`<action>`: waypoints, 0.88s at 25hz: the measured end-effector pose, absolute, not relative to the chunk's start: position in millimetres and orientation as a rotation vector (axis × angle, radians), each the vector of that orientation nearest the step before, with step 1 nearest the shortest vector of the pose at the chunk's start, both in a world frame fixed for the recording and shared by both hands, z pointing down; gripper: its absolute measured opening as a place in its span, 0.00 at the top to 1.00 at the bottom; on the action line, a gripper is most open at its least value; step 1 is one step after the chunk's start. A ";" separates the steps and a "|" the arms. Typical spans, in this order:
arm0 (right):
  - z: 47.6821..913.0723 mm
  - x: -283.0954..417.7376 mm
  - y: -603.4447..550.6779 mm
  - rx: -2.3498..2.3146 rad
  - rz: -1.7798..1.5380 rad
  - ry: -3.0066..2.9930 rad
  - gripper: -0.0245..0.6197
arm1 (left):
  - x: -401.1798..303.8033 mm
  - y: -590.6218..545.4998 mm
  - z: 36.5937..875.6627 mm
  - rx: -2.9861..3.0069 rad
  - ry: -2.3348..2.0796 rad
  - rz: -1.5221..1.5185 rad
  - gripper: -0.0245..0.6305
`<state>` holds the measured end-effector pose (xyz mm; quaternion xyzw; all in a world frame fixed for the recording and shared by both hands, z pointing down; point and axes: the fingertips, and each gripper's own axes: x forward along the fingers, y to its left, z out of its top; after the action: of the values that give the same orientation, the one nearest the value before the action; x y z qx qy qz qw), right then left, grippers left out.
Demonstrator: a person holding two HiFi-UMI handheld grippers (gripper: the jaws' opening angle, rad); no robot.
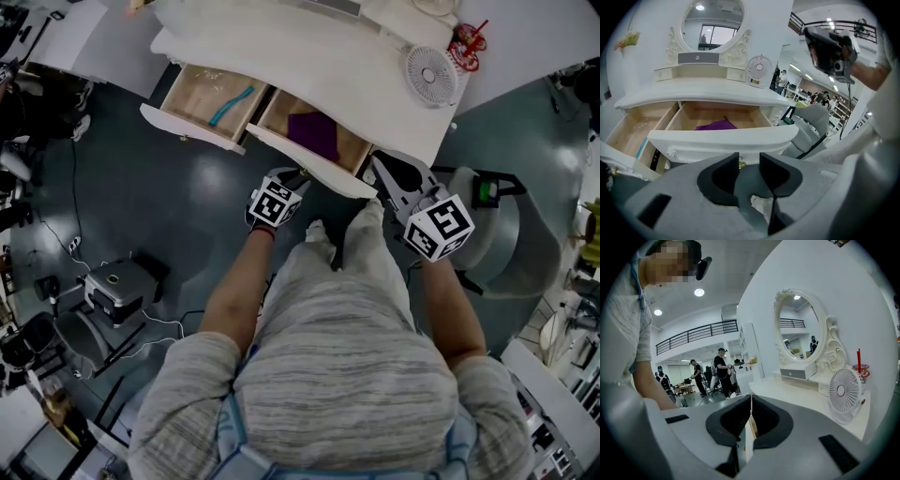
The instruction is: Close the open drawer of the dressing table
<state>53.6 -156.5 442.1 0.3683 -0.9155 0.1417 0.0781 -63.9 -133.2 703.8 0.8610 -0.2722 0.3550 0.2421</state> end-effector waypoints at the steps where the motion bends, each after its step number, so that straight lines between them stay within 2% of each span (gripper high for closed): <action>1: 442.2 53.3 -157.3 1.096 0.424 -2.742 0.95 | -64.5 -133.5 707.0 2.343 -0.747 0.985 0.76; 10: 449.2 57.3 -158.7 1.101 0.458 -2.733 0.95 | -67.8 -133.3 747.8 2.244 -0.762 1.111 0.76; 22: 451.5 65.0 -161.0 1.114 0.478 -2.713 0.95 | -67.9 -138.0 762.5 2.172 -0.773 1.206 0.76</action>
<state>65.0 -161.0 451.5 0.3734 -0.9097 0.1604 0.0848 -67.9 -138.0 762.5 0.8047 -0.2863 0.4467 0.2665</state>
